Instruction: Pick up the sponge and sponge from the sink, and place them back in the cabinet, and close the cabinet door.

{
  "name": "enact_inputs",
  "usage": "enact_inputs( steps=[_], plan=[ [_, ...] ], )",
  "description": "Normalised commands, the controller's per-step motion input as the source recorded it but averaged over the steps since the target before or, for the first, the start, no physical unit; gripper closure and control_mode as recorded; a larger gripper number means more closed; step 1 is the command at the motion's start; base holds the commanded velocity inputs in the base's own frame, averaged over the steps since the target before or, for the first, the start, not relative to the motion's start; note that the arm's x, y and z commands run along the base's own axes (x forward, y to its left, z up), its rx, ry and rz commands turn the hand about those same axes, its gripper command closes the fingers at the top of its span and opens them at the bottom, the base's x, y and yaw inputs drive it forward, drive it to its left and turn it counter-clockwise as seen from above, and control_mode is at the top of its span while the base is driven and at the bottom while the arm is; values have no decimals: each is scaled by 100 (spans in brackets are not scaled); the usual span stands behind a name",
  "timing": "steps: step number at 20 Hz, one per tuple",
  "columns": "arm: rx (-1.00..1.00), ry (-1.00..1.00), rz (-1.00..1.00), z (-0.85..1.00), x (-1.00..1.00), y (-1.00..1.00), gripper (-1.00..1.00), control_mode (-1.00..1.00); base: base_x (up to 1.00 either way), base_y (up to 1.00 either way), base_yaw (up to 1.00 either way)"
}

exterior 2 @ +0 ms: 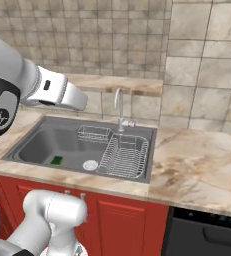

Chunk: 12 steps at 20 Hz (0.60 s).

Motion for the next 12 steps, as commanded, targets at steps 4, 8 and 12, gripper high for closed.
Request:
enact_inputs(
  steps=[4, 8, 12],
  plan=[
    [0, 0, 0, 0, 0, 0, -100, 100, 0, 48, 0],
    [0, 0, 0, 0, 0, 0, -100, 100, 6, 23, 0],
    [0, 0, 0, 0, 0, 0, -100, 100, 25, 4, 0]
  ],
)
